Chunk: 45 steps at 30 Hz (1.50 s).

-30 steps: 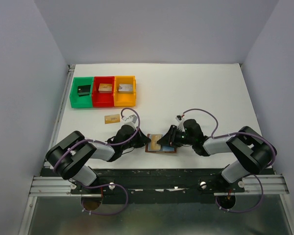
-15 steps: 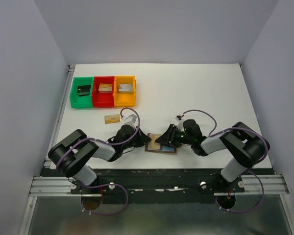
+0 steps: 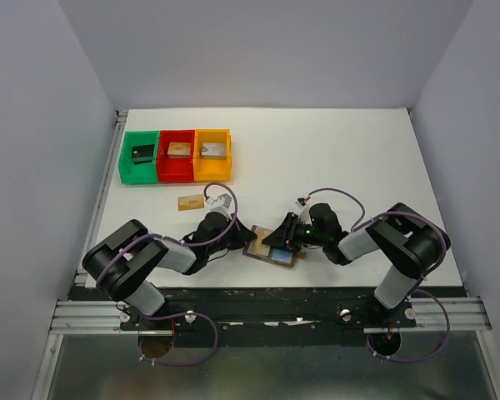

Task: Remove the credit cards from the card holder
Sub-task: Remove the credit card from the card holder.

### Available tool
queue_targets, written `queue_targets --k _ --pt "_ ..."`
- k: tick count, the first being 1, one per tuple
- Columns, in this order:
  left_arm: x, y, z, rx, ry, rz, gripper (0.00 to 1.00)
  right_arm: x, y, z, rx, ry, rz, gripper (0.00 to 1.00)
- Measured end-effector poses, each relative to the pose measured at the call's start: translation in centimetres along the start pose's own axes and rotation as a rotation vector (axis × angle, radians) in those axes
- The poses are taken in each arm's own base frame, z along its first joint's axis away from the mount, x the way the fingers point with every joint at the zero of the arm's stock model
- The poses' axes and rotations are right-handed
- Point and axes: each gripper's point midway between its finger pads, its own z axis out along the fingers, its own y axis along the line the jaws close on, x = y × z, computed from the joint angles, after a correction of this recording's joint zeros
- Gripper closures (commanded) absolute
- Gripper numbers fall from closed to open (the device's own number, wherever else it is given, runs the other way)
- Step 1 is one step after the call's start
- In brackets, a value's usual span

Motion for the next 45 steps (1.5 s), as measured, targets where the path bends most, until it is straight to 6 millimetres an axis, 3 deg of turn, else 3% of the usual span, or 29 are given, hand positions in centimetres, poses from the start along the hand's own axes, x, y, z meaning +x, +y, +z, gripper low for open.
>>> queue_targets --k 13,45 --pt "0.4 0.4 -0.9 -0.031 0.022 -0.003 1.00 -0.5 0.9 -0.6 0.001 -0.024 -0.036 0.64" --pt "0.5 0.5 -0.9 -0.031 0.023 -0.011 1.00 -0.6 0.6 -2.6 0.090 -0.046 -0.112 0.69"
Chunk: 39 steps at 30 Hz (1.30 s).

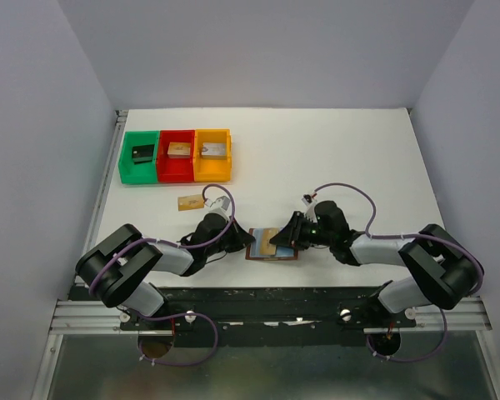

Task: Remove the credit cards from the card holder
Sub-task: Remove the credit card from the card holder.

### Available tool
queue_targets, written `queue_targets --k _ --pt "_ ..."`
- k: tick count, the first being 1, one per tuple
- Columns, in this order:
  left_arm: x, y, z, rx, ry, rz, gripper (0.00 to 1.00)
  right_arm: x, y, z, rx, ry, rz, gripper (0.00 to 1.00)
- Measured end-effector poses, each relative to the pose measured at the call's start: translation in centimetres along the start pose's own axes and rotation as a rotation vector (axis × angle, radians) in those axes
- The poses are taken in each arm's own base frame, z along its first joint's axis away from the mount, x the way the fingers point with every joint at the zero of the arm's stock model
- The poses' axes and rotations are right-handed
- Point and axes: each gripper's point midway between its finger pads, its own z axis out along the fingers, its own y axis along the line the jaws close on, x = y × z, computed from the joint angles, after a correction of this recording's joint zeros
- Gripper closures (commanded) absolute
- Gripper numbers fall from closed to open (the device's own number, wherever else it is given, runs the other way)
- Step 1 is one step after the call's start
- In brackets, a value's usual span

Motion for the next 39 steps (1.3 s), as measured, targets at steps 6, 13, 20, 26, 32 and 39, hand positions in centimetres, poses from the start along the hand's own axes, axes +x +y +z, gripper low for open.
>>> queue_targets --k 6,13,20,26,32,39 --pt "0.05 0.05 -0.06 0.001 -0.001 -0.004 1.00 -0.29 0.15 -0.28 0.002 -0.013 -0.015 0.70" --pt "0.07 0.04 -0.05 0.004 -0.003 -0.010 1.00 -0.39 0.11 -0.34 0.004 -0.016 -0.015 0.71" --pt "0.07 -0.01 0.06 0.011 -0.005 -0.013 1.00 -0.43 0.28 -0.38 -0.002 -0.017 -0.017 0.68" --pt "0.21 -0.21 0.20 0.026 0.001 -0.012 1.00 -0.22 0.17 -0.02 -0.010 -0.002 -0.005 0.67" --pt "0.24 -0.27 0.25 0.031 0.002 -0.012 1.00 -0.25 0.43 0.22 -0.019 0.007 0.006 0.72" --pt "0.22 -0.29 0.27 0.032 0.001 -0.012 1.00 -0.40 0.71 0.14 -0.022 0.004 0.008 0.79"
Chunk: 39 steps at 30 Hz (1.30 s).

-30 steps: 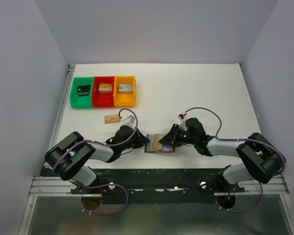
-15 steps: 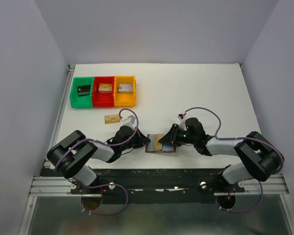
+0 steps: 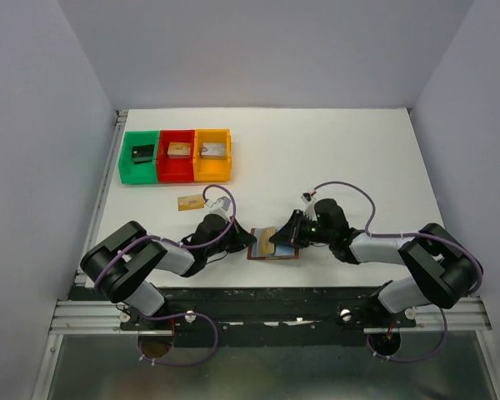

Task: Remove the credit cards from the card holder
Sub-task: Remove the credit card from the card holder.

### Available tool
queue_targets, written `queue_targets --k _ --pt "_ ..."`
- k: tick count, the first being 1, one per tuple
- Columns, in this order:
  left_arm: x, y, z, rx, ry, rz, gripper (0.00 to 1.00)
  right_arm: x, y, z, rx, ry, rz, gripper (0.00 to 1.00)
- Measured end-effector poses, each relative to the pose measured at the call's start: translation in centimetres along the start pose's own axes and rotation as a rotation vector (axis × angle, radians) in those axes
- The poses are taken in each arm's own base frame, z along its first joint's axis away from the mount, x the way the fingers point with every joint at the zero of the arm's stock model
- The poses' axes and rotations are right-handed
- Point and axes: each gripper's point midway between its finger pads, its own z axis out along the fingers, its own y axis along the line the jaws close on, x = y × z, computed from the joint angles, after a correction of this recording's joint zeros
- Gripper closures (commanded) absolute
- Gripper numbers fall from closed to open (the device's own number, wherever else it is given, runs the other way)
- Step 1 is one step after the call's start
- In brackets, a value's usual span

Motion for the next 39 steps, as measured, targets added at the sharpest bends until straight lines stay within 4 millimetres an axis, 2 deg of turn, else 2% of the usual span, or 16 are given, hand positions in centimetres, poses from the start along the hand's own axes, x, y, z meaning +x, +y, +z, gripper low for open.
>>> queue_targets --k 6,19,25,39 --pt "0.1 0.2 0.1 -0.004 0.004 -0.003 1.00 -0.3 0.9 -0.5 -0.018 -0.014 -0.012 0.83" --pt "0.2 0.3 0.0 -0.010 0.007 -0.004 1.00 -0.3 0.6 -0.9 0.002 -0.015 -0.010 0.91" --pt "0.2 0.3 0.0 -0.011 0.008 -0.004 1.00 -0.3 0.6 -1.1 0.007 -0.014 -0.015 1.00" --pt "0.4 0.5 -0.5 -0.032 0.023 0.002 1.00 -0.6 -1.0 -2.7 0.135 -0.016 -0.055 1.00"
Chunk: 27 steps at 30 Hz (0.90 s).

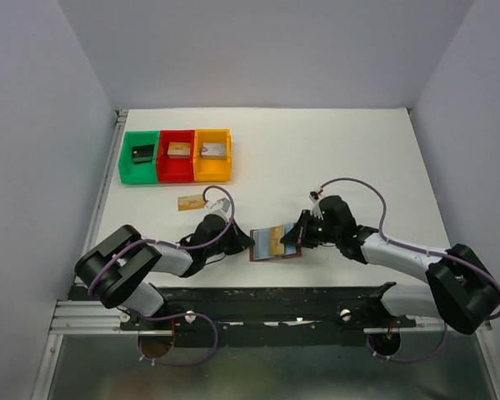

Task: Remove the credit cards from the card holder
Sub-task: Remove the credit card from the card holder.

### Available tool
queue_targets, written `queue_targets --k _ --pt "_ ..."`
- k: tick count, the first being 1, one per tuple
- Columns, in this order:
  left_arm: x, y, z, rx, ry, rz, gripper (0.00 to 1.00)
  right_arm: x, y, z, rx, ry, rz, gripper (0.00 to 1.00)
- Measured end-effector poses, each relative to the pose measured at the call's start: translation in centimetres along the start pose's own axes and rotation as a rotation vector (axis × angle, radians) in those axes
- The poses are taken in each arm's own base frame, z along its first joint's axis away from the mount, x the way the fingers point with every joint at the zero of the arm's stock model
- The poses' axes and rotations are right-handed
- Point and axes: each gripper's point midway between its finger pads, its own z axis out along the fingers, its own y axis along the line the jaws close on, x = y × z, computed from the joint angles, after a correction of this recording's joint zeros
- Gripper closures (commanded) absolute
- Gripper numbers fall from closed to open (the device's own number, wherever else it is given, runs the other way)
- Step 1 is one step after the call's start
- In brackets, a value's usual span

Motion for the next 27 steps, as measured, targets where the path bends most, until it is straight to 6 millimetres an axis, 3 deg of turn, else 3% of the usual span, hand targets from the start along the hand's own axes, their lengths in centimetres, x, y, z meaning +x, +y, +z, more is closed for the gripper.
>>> queue_targets --k 8,11,16,20,23,27 --pt "0.0 0.0 -0.4 -0.018 0.014 0.018 0.99 -0.5 -1.1 -1.7 0.107 -0.013 -0.066 1.00" --pt "-0.3 -0.4 -0.4 -0.023 0.018 0.034 0.89 -0.8 -1.1 -2.5 0.138 -0.024 -0.093 1.00" --pt "-1.4 -1.7 -0.5 -0.014 0.011 0.061 0.50 -1.7 -0.6 -3.8 0.163 -0.053 -0.139 1.00" --pt "-3.1 -4.1 -0.8 0.029 -0.022 0.082 0.29 -2.5 0.1 -4.8 0.168 -0.080 -0.177 1.00" --pt "-4.8 -6.5 -1.5 0.071 -0.056 0.096 0.20 -3.0 0.6 -5.6 0.170 -0.098 -0.212 1.00" --pt "-6.7 -9.2 -3.6 0.129 -0.110 0.109 0.18 -3.5 2.0 -6.3 0.133 -0.098 -0.275 1.00"
